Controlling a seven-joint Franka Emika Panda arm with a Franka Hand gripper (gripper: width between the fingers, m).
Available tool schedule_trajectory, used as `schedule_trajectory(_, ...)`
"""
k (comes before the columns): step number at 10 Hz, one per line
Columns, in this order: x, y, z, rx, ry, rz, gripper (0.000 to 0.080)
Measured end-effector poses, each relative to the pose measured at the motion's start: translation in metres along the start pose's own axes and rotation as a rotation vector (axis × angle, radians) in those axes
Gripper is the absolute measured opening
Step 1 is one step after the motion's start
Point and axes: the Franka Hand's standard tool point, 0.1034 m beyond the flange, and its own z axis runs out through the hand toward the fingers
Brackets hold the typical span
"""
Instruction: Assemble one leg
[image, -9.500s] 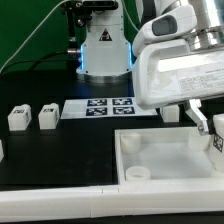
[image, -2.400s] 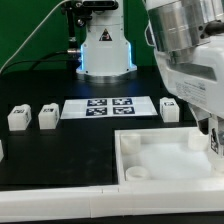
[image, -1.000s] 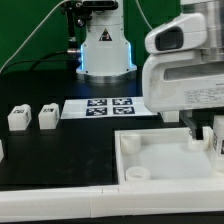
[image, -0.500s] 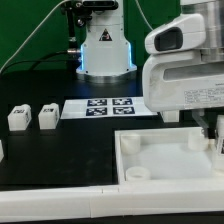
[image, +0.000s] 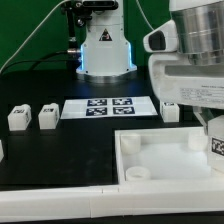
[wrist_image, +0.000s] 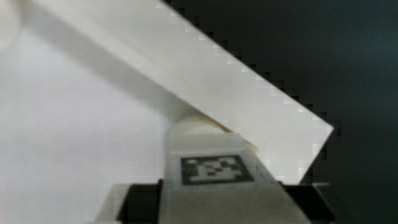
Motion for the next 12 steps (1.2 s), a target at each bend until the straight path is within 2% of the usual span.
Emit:
schedule_trajectory(2, 0.0004, -0.0011, 0.0009, 0.044, -0.029, 0.316, 0.0299)
schedule_trajectory(4, -0.0025, -0.0026, 0.0026, 0.056, -0.05, 0.532, 0.0298)
schedule_trajectory(7, -0.0034, -0.0027, 0.0028, 0.056, -0.049, 0.498, 0.0296)
schedule_trajectory(8, -0.0034, -0.0026, 0.0028, 0.056, -0.049, 0.498, 0.0494)
schedule_trajectory(9, -0.0035, 0.0006, 0.0031, 0.031, -0.046, 0.319, 0.0494)
schedule_trajectory(10, -0.0015, 0.0005, 0.0004, 0.008, -0.04, 0.119, 0.062)
schedule_trajectory(11, -0.0011, -0.0029, -0.0028, -0.01, -0.022, -0.07, 0.064)
schedule_trajectory(12, -0.0003, -0.0028, -0.0025, -0.008, -0.018, -0.164, 0.064)
